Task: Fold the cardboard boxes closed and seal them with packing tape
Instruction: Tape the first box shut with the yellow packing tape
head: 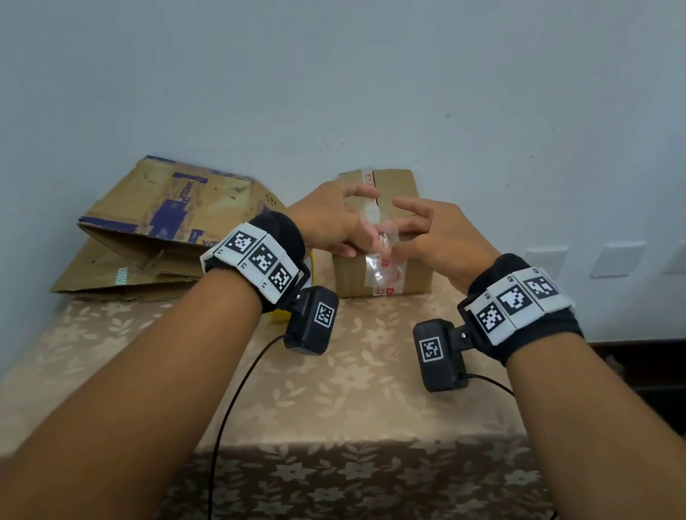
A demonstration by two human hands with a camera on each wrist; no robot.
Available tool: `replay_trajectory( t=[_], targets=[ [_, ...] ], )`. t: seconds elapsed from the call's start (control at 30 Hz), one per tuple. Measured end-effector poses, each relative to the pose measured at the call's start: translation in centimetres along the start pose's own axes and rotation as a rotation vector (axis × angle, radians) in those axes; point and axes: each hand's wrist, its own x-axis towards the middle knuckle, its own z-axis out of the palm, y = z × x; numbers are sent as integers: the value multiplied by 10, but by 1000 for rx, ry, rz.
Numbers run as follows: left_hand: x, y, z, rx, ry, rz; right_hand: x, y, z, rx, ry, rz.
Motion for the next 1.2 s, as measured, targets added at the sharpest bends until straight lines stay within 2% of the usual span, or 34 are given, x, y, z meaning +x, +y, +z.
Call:
replay_trajectory(
  t=[0.4,0.53,0.9,1.0,1.07,1.13,1.2],
  targets=[
    [3,-3,6,39,42,46,3,1,1,-200,8,-100],
    [5,-3,7,121,79,92,2,1,1,-193,10,-109],
    [-2,0,1,246,80,110,3,3,-1,-171,32,-91],
    [-4,5,-1,313,161,174,4,3,-1,-175,31,-98],
    [-6,9,-1,273,199,226,5,4,-1,-177,36,-99],
    [-10,13,2,204,130,223,6,5,-1,-192,40,-113],
    [-15,16,8,99,0,148,6,6,-1,-218,47,-137]
  ],
)
